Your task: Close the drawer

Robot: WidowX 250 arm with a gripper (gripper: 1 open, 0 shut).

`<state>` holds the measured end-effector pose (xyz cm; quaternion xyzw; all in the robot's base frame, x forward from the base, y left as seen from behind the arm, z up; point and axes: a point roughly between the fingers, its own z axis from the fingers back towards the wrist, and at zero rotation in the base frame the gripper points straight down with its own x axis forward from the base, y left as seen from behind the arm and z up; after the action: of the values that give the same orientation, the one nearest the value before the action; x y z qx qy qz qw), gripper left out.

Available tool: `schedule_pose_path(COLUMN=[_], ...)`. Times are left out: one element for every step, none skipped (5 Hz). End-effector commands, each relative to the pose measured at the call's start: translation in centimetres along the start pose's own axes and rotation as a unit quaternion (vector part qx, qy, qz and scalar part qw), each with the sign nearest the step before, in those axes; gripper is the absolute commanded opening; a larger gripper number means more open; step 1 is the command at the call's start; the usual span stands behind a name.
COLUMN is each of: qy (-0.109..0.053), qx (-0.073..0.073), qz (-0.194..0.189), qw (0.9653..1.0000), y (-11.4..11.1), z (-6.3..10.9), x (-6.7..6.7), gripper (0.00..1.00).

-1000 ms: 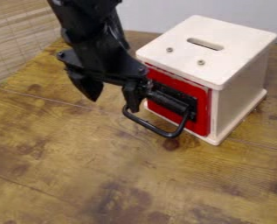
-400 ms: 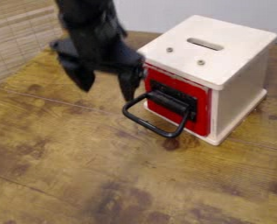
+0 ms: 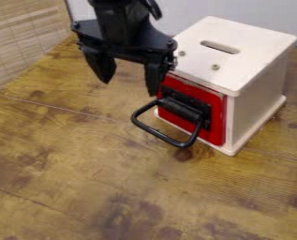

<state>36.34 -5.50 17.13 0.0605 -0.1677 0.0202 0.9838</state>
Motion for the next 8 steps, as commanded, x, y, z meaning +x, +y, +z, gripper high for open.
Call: schedule_pose_path(qy=[-0.032, -0.035, -0.035, -0.039, -0.042, -0.039, -0.045, -0.056], qx=[-0.014, -0.007, 0.005, 0.003, -0.003, -0.009, -0.025, -0.045], qz=[0.008, 0.032, 0.049, 0.052, 0.048, 0.034, 0.026, 0.007], qw=[0.9993, 0.9988, 0.9981, 0.9979, 0.9979, 0.9987, 0.9983, 0.9974], y=[1.3, 2.2, 2.4, 1.6, 0.5, -0.4, 0.5, 1.6], z=[1.5, 0.9, 0.9, 1.9, 2.9, 3.7, 3.5, 3.1], x=[0.3, 0.3, 0.6, 0.7, 1.0, 0.8, 0.9, 0.0], gripper=[1.0, 1.0, 1.0, 1.0, 1.0, 1.0, 1.0, 1.0])
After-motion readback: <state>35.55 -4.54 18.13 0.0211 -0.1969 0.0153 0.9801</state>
